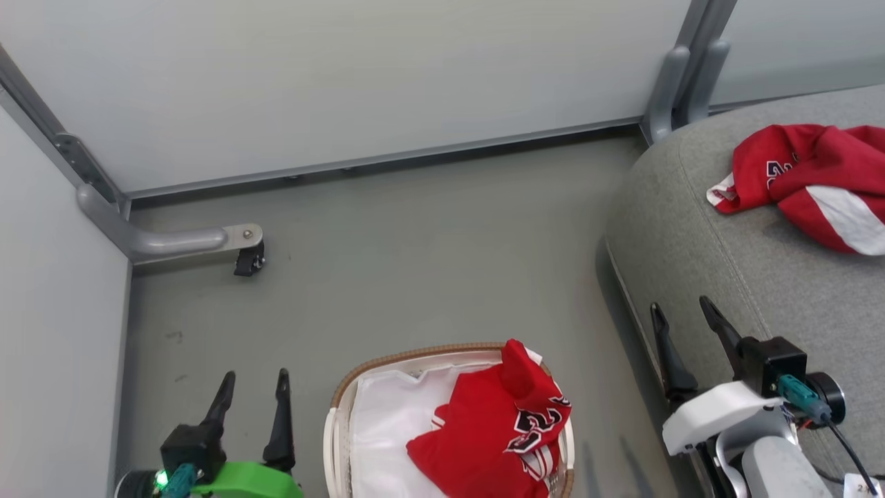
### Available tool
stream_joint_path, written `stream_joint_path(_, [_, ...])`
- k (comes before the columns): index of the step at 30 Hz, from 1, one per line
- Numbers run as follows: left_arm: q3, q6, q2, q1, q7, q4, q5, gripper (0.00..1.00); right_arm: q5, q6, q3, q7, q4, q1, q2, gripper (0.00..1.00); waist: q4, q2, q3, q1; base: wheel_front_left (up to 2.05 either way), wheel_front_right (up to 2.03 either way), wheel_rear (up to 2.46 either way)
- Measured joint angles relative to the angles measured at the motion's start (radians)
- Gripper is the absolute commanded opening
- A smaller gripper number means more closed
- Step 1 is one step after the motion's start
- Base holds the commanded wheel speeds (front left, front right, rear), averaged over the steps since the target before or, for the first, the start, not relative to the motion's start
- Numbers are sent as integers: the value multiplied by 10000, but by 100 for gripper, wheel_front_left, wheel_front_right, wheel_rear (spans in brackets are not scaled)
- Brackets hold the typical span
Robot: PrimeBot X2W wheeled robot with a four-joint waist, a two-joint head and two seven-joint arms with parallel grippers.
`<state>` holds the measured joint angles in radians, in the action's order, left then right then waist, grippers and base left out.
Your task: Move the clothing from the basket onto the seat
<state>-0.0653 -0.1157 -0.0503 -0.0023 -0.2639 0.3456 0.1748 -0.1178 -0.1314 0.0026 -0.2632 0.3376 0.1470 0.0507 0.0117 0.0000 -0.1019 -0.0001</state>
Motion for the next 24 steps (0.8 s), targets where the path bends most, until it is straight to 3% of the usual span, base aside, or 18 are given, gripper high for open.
stream_joint_path(12, [-951, -90, 8, -1432, 0, 178, 192, 100, -56, 0, 378, 0, -516, 980, -8, 100, 534, 0, -1361, 0, 0, 0, 0])
stream_joint_path(24, [-2228, -132, 27, -3407, 0, 1058, 295, 100, -374, 2, 865, 0, -1174, 1802, 0, 100, 1547, 0, -2994, 0, 0, 0, 0])
